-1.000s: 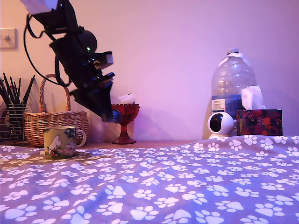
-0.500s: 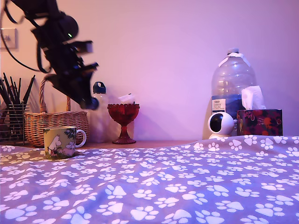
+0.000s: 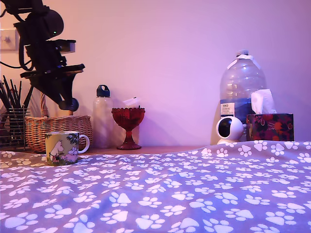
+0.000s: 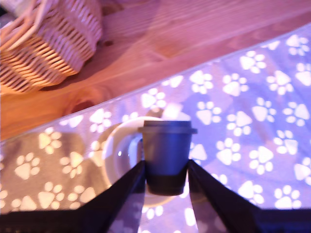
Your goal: Pick the coffee capsule and then drop it inside the coffee cup in front of you
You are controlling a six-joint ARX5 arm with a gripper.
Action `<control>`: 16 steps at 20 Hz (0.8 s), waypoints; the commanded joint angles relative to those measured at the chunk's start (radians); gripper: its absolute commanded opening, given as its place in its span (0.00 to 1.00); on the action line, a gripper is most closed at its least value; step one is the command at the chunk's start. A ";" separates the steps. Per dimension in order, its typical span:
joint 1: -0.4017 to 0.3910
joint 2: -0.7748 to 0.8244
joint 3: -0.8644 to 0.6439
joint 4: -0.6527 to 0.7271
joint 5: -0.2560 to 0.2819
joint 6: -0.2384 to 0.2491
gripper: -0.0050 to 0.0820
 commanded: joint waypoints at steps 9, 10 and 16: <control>0.033 -0.001 0.006 -0.034 -0.002 -0.035 0.30; 0.033 0.000 0.006 -0.031 -0.002 -0.042 0.30; 0.033 0.005 0.006 0.014 -0.002 -0.048 0.30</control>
